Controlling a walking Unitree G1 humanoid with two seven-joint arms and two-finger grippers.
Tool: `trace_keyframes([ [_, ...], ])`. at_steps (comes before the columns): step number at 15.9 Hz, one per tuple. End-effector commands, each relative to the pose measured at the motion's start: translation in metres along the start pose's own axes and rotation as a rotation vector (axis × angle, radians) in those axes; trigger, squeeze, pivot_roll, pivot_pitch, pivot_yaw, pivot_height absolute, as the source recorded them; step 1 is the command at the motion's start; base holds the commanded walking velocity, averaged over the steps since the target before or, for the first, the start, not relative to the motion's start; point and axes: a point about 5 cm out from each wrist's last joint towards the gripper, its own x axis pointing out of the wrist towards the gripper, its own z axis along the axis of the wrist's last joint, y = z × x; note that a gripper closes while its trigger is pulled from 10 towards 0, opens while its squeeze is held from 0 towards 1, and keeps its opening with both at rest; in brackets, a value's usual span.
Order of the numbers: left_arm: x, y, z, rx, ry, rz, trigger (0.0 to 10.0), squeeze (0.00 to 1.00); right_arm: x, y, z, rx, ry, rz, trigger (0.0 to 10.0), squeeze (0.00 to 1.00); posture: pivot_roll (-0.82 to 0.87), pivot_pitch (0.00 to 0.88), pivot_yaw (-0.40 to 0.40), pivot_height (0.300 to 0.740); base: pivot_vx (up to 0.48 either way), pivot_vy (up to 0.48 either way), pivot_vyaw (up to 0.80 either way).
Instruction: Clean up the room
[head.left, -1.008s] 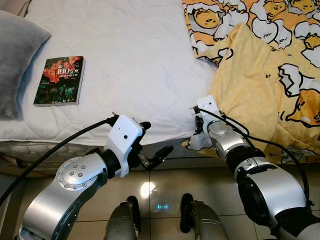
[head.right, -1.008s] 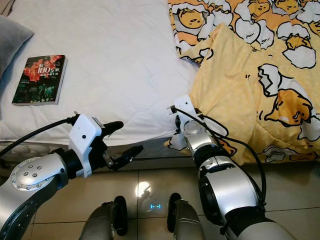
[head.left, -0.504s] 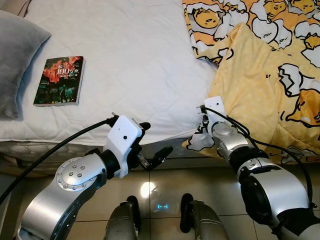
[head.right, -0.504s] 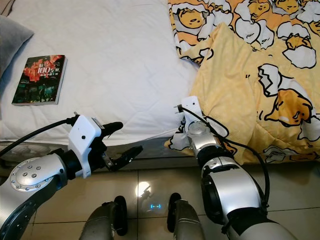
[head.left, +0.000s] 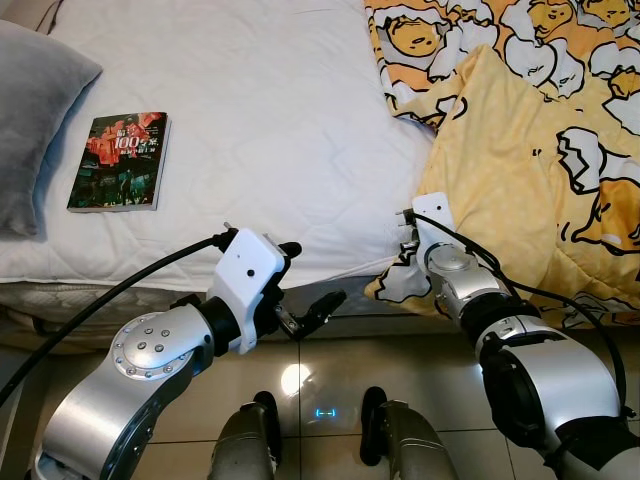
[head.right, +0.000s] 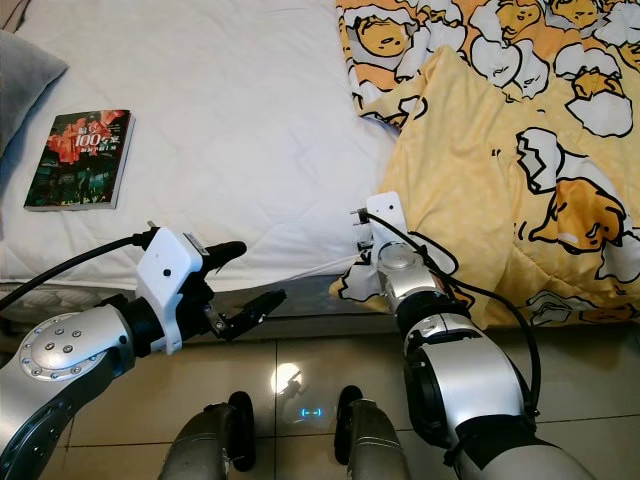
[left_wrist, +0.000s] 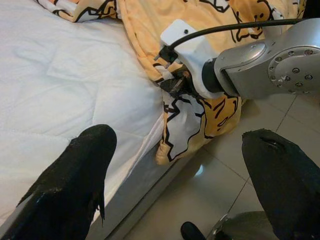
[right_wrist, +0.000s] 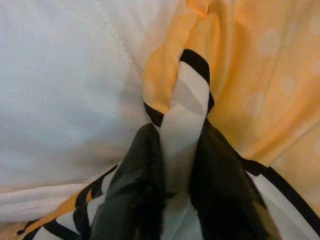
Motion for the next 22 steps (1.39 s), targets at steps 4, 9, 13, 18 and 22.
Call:
trace_keyframes([
  [4,-0.001,-0.004,-0.001,-0.003,0.004,-0.015,10.0,1.00,0.000,-0.003,-0.014,0.044,0.007,0.008,0.0,0.00,0.14,0.327,0.017,0.740,0.000,0.000,0.00],
  [9,0.001,-0.005,-0.002,-0.007,-0.001,-0.018,10.0,1.00,-0.006,-0.007,-0.034,0.088,-0.042,0.017,0.0,0.00,0.12,0.320,0.023,0.740,0.000,0.000,0.00],
  [13,0.002,-0.006,-0.001,-0.006,-0.008,-0.026,10.0,1.00,-0.029,-0.007,-0.066,0.079,-0.047,0.057,0.0,0.00,0.11,0.312,0.023,0.740,0.000,0.000,0.00],
  [18,0.003,-0.009,-0.002,-0.010,-0.006,-0.037,10.0,1.00,-0.070,-0.005,-0.160,-0.062,0.188,0.274,0.0,0.00,0.11,0.309,0.023,0.740,0.000,0.000,0.00],
  [22,0.004,-0.012,-0.001,-0.010,-0.011,-0.060,10.0,1.00,-0.089,-0.018,-0.199,-0.107,0.361,0.301,0.0,0.00,0.11,0.306,0.021,0.740,0.000,0.000,0.00],
])
